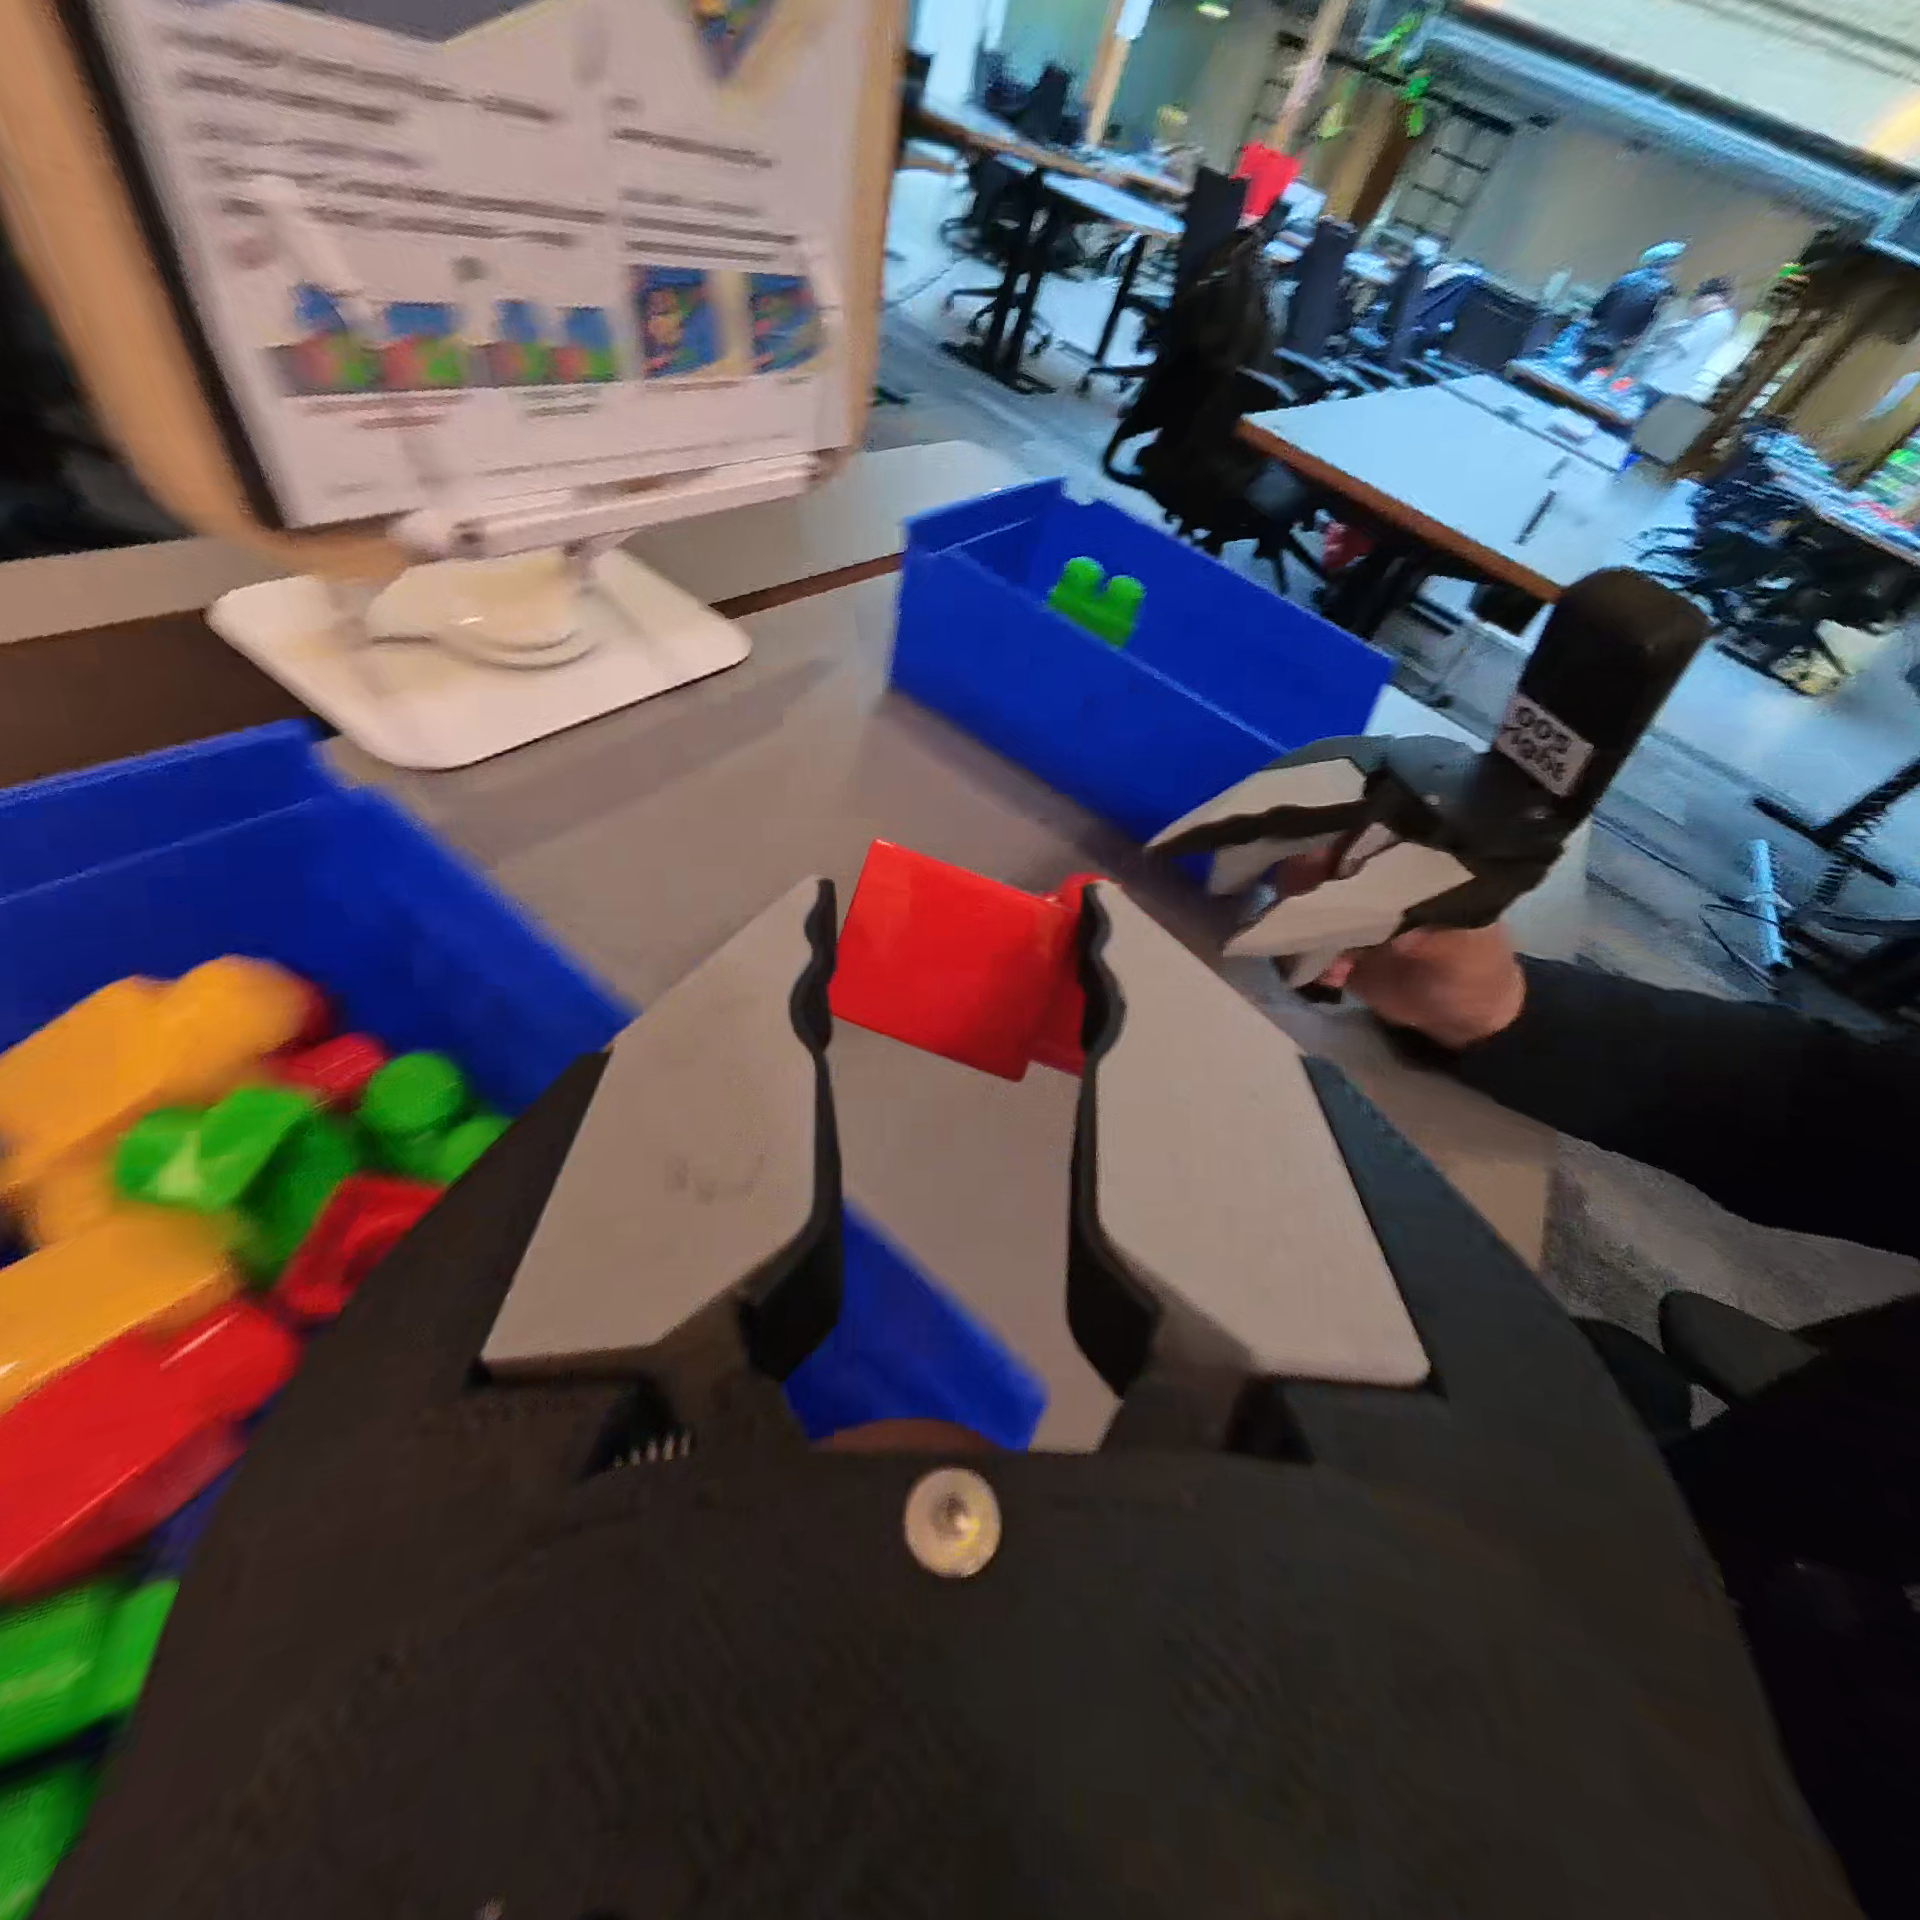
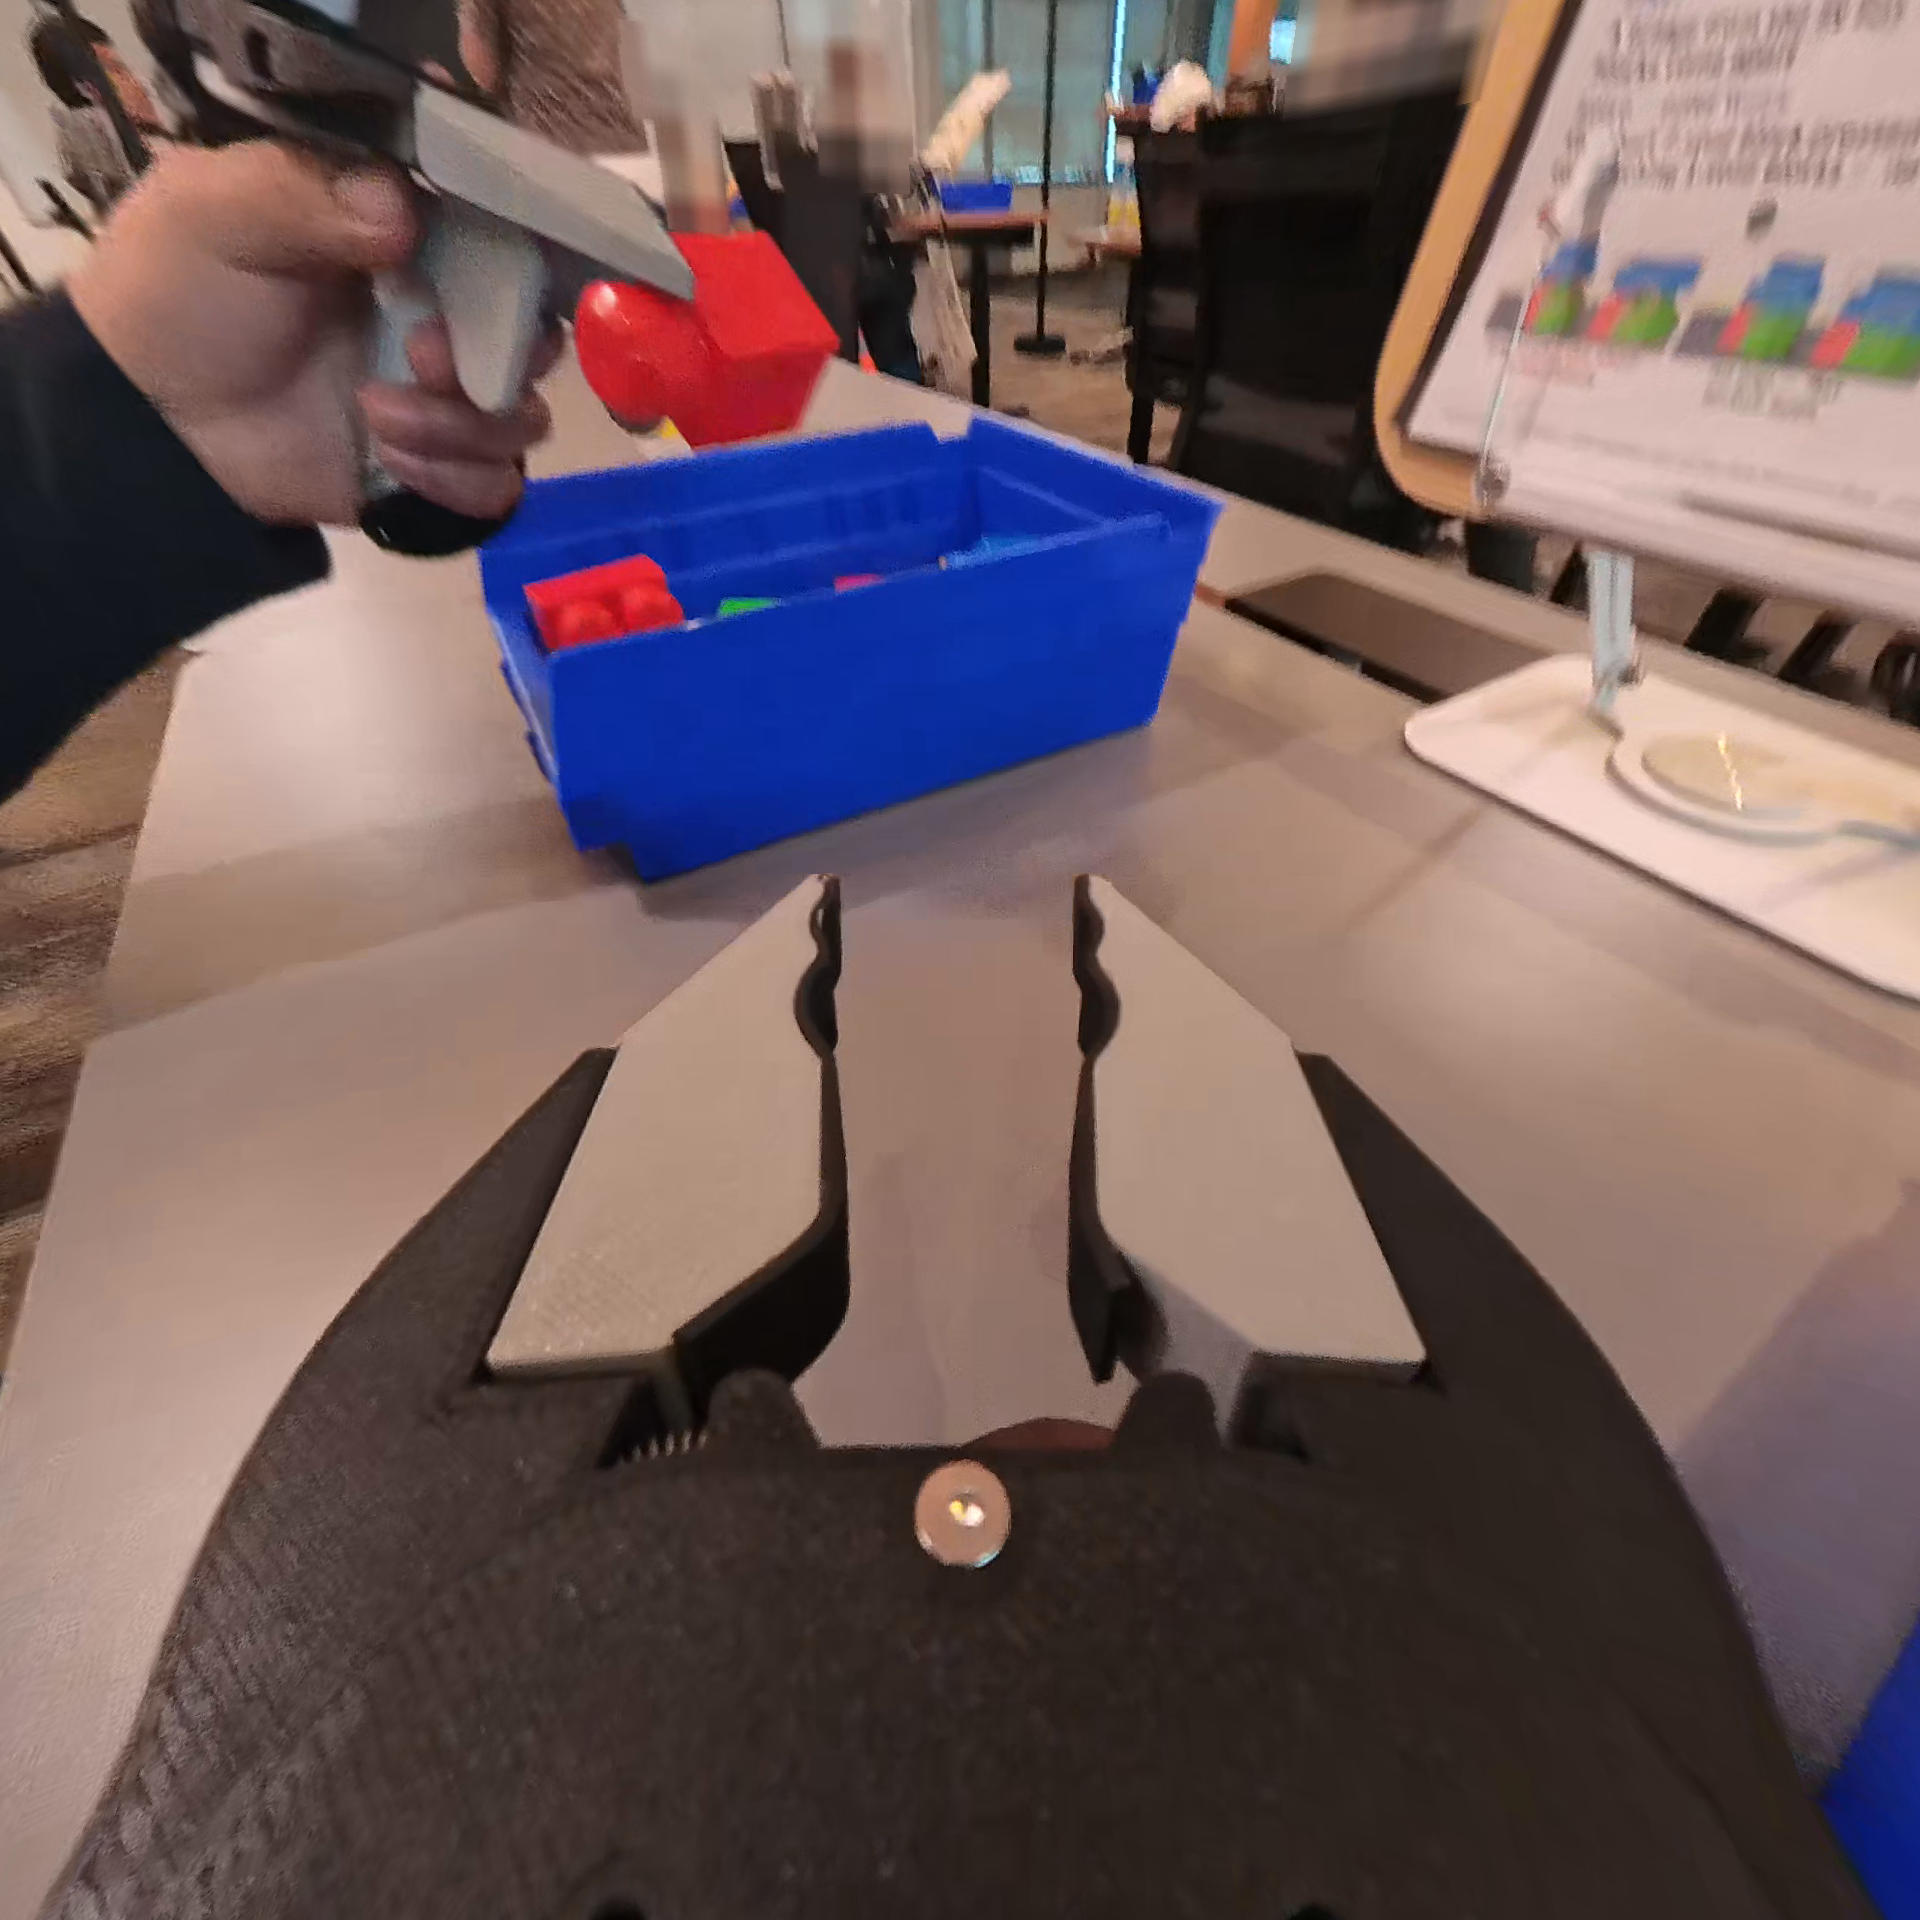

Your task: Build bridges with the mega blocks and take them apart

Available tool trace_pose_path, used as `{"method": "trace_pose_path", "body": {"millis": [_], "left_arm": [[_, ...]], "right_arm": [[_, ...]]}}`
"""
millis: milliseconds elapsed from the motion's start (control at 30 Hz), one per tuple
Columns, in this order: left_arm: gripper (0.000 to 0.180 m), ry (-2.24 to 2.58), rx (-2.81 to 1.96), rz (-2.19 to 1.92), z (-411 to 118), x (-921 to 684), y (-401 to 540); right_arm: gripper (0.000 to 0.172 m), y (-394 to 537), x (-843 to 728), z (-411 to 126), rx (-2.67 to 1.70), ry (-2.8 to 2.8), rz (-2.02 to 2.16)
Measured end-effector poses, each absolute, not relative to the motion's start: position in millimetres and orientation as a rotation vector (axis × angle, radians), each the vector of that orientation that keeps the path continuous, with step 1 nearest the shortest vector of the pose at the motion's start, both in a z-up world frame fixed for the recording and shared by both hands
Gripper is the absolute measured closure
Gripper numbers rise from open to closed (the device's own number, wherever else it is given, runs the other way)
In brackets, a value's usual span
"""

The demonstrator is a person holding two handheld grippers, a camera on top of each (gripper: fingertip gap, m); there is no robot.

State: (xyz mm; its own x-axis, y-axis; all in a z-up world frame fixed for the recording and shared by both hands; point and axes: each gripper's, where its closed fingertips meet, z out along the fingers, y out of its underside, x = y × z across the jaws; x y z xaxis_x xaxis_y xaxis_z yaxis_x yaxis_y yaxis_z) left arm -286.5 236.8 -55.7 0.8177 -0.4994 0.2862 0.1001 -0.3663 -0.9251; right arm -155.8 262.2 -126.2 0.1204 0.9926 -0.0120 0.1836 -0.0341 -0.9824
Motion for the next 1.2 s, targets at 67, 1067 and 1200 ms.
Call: {"method": "trace_pose_path", "body": {"millis": [67, 1067, 1200], "left_arm": [[0.136, 0.348, -1.826, -0.669, -58.3, -247.5, 239.8], [0.131, 0.016, -1.707, -1.49, -84.1, -153.9, 277.2], [0.123, 0.335, -1.763, -1.149, -97.4, -146.3, 272.1]], "right_arm": [[0.128, 253.7, -155.8, -114.6, -1.334, -1.226, 1.036], [0.14, 274.0, -138.8, -104.6, -1.152, -1.255, 0.532], [0.14, 295.3, -125.6, -117.0, -1.422, -1.218, 0.717]]}}
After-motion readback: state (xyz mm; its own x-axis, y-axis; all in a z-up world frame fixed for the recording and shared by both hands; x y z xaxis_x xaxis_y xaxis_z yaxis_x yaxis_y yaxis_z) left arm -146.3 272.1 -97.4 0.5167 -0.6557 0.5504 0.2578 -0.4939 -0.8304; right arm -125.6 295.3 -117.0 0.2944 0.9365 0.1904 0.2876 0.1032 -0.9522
